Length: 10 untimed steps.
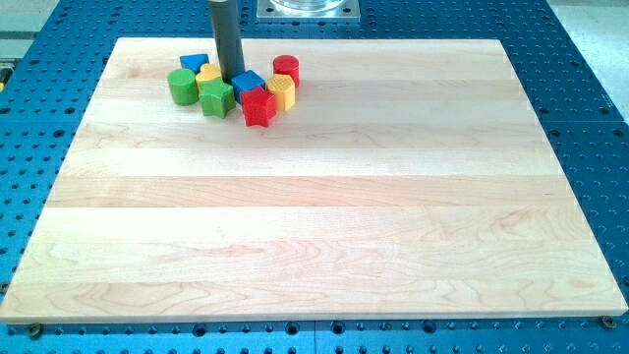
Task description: Push the green circle into the heart
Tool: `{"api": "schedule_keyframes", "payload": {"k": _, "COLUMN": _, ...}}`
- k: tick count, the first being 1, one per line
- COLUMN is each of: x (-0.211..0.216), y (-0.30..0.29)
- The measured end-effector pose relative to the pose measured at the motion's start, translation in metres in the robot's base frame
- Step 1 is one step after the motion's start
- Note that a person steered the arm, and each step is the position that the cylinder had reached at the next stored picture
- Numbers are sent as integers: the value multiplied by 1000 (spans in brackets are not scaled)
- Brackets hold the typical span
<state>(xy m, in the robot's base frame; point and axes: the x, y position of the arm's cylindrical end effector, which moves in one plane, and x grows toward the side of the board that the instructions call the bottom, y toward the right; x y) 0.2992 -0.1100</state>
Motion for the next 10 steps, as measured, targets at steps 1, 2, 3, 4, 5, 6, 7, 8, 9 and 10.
{"api": "schedule_keyframes", "payload": {"k": 1, "x": -41, "y": 0}}
{"api": "schedule_keyframes", "payload": {"k": 2, "x": -79, "y": 29}}
{"api": "schedule_keyframes", "payload": {"k": 3, "x": -57, "y": 60}}
{"api": "schedule_keyframes", "payload": {"k": 4, "x": -49, "y": 92}}
{"api": "schedule_keyframes", "payload": {"k": 5, "x": -49, "y": 106}}
{"api": "schedule_keyframes", "payload": {"k": 6, "x": -40, "y": 107}}
{"api": "schedule_keyframes", "payload": {"k": 7, "x": -8, "y": 96}}
{"api": "schedule_keyframes", "payload": {"k": 8, "x": -12, "y": 76}}
{"api": "schedule_keyframes", "payload": {"k": 9, "x": -10, "y": 117}}
{"api": "schedule_keyframes", "payload": {"k": 10, "x": 37, "y": 185}}
